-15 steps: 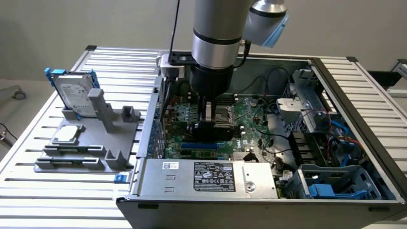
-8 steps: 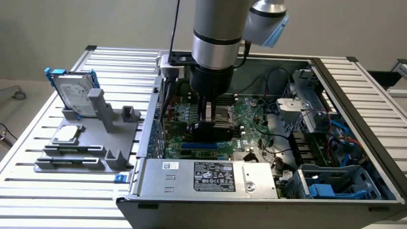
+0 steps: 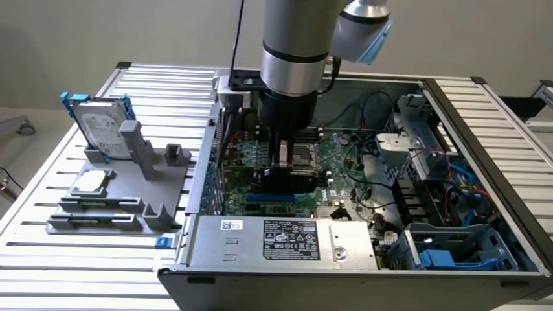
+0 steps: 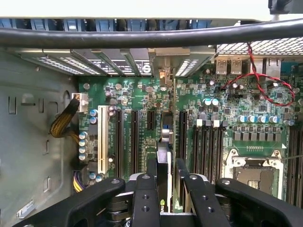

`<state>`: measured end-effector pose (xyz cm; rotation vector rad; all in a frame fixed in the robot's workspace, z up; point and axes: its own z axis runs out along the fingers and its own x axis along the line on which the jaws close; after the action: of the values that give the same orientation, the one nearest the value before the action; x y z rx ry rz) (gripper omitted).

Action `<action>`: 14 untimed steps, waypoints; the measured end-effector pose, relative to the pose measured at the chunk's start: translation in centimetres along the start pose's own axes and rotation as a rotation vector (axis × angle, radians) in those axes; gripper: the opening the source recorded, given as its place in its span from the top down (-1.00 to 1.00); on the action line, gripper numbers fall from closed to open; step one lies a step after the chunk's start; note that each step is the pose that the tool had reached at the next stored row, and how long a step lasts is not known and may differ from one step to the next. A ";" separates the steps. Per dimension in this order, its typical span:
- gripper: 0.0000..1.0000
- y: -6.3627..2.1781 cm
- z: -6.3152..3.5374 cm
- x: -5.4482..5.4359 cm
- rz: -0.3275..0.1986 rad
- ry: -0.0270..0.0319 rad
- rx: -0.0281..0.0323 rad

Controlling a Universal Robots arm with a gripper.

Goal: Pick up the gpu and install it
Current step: 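Insert the gpu into the slot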

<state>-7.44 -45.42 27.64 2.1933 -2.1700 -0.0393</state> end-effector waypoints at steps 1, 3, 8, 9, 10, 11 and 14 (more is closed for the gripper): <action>0.47 0.00 0.02 0.0 0.000 -0.0002 0.0000; 0.47 0.00 0.05 0.1 0.001 -0.0002 -0.0003; 0.47 -0.01 0.20 0.2 0.002 -0.0001 -0.0025; 0.47 -0.01 0.24 0.2 0.002 -0.0002 -0.0029; 0.47 -0.01 0.28 0.2 0.002 -0.0002 -0.0032; 0.47 -0.02 0.32 0.2 0.002 -0.0004 -0.0035; 0.47 -0.02 0.47 0.2 0.003 -0.0005 -0.0046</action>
<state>-7.44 -45.63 27.17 2.1881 -2.1709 -0.0447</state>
